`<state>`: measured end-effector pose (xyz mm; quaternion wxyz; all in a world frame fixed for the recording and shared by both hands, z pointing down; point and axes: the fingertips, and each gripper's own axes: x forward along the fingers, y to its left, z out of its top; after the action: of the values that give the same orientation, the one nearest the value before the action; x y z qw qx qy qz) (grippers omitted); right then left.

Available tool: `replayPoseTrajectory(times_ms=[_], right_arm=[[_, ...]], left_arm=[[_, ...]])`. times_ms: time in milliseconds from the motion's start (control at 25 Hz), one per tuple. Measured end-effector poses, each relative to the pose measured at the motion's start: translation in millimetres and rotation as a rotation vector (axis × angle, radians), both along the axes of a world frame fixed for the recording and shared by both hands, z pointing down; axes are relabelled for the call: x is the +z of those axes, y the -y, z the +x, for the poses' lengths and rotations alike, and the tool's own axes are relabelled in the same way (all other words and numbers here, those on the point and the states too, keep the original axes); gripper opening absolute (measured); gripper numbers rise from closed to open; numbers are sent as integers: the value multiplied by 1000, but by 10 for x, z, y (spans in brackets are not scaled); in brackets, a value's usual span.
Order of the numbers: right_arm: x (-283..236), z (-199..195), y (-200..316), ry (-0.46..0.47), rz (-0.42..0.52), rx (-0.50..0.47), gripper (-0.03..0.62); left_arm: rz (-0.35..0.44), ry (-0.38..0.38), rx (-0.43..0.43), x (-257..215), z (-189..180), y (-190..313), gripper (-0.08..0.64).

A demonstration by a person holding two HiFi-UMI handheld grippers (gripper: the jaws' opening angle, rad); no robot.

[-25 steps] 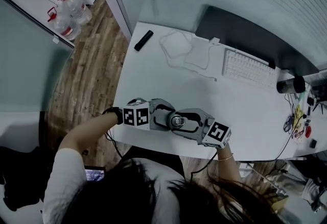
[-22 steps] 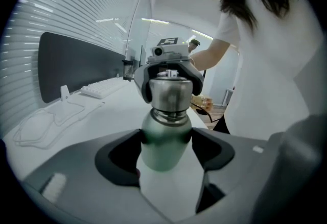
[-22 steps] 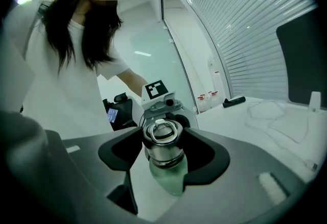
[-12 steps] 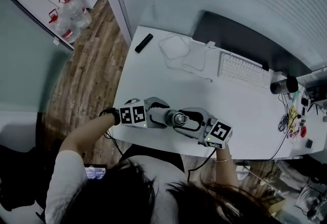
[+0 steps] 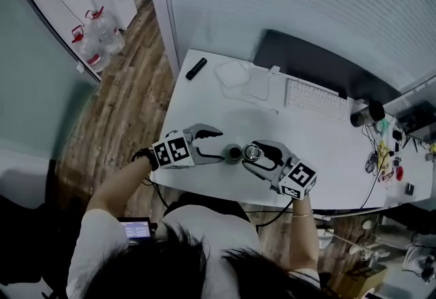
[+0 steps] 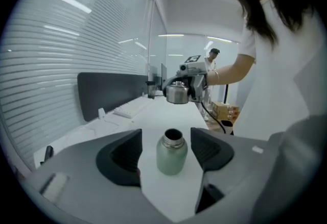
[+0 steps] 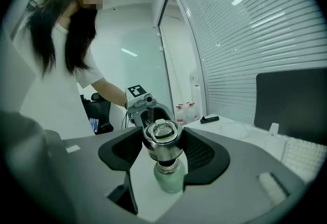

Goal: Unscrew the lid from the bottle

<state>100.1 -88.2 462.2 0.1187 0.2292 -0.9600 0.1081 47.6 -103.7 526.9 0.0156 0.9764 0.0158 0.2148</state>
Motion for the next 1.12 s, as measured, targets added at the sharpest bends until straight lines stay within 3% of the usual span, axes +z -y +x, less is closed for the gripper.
replayPoseTrajectory(times_ms=[400, 760, 960, 1120], right_arm=[[-556, 251, 172, 74, 115, 292, 252], [-901, 550, 246, 106, 205, 592, 252], [-1027, 660, 215, 107, 254, 714, 252], [-1082, 642, 180, 85, 283, 739, 252]], left_arm=[[110, -174, -242, -743, -123, 402, 309], [50, -330, -482, -1233, -194, 623, 253], [46, -340, -600, -1287, -261, 633, 218], [13, -347, -703, -1296, -345, 645, 171]])
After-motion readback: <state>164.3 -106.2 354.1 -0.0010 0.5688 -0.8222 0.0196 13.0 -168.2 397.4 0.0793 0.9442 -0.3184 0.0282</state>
